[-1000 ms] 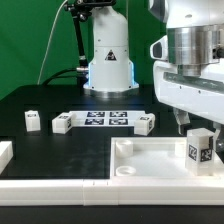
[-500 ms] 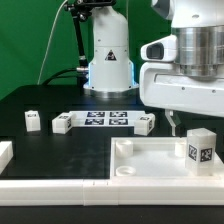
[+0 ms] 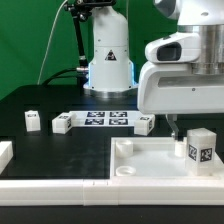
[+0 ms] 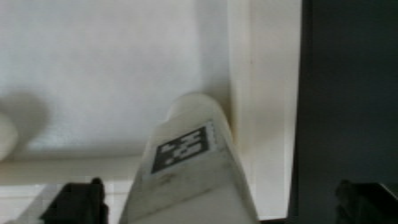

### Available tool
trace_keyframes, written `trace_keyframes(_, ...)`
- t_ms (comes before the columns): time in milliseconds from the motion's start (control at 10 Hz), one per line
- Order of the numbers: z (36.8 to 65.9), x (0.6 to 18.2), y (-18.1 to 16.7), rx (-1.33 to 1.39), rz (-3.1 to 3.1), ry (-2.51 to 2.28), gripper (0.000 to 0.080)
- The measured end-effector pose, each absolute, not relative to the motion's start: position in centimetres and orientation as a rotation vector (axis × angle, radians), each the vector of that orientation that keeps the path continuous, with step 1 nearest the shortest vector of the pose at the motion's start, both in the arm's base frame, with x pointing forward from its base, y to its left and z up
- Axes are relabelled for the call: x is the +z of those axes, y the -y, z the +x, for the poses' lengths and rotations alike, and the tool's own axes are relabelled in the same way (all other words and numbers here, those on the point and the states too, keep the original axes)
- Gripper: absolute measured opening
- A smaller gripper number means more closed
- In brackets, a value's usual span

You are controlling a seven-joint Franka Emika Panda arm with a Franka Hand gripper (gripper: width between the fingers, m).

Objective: Assemble one leg

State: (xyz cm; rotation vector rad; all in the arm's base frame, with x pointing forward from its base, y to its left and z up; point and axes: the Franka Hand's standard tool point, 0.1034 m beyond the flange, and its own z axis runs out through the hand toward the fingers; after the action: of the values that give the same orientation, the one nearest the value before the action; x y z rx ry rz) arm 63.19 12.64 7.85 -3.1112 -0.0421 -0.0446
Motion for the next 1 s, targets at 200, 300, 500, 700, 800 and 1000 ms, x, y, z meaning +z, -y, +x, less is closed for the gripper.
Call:
trace_keyframes(200,63.42,7.84,-11.72,-0.053,-3.097,0.349,0.0649)
trace_keyframes(300,63.44,7.84,-11.55,-0.054,-3.092,0.427,0.0649)
trace_keyframes(500,63.42,7.81,-11.52,-0.053,-3.093,0.424,0.056)
trace_keyframes(700,63.41,7.81,-11.51,-0.052,-3.093,0.424,0.0358)
trace_keyframes(800,63.38,7.78,-11.49,-0.051,-3.094,0.416,0.029)
trace_keyframes(1000,63.33,7.75,-11.49,-0.051,-3.101,0.359,0.029)
